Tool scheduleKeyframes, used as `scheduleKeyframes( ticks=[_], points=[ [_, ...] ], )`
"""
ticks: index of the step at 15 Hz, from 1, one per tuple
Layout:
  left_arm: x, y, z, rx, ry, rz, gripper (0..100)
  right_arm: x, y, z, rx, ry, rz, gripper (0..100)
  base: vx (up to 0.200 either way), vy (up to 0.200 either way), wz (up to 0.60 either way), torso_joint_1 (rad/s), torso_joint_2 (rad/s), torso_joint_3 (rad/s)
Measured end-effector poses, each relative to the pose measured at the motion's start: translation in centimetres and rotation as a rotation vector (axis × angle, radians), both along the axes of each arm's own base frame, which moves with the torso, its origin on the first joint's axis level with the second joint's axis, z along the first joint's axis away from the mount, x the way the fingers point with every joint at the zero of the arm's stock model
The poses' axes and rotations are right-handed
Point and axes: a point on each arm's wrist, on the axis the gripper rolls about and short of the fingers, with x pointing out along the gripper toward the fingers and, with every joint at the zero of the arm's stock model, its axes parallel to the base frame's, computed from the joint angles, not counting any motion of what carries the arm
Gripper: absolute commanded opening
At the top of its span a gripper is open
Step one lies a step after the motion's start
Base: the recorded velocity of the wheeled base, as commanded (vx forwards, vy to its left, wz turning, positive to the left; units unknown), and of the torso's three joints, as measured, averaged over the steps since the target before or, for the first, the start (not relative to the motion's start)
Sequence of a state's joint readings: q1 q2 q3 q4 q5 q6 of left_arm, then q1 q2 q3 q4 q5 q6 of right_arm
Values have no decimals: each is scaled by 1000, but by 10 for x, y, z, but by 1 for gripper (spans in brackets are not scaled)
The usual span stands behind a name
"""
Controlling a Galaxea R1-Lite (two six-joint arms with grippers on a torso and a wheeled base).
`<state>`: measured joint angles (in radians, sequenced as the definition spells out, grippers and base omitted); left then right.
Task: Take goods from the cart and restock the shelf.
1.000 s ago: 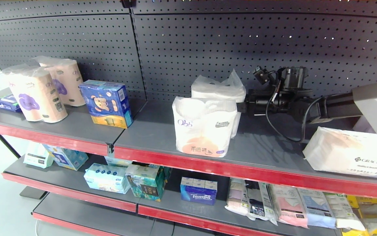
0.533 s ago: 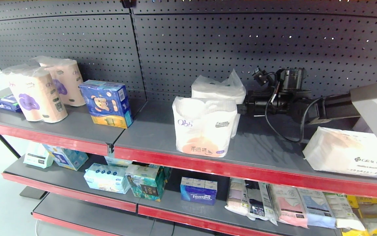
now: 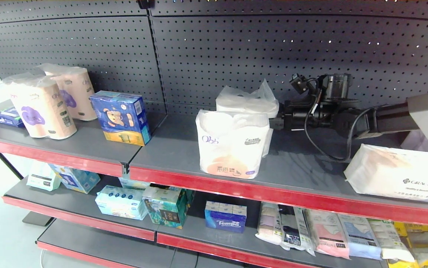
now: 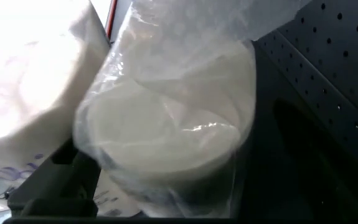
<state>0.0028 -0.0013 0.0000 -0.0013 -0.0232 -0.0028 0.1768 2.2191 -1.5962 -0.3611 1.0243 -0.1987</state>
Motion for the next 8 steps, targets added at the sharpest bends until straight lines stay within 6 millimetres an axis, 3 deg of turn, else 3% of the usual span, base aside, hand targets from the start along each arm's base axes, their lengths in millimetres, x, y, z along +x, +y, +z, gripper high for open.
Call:
scheduleKeyframes(
  ticks=[8],
  points=[
    [0,0,0,0,0,0,100,-35,-13,25,-9,7,-36,100,0,0,0,0,0,0]
  ],
)
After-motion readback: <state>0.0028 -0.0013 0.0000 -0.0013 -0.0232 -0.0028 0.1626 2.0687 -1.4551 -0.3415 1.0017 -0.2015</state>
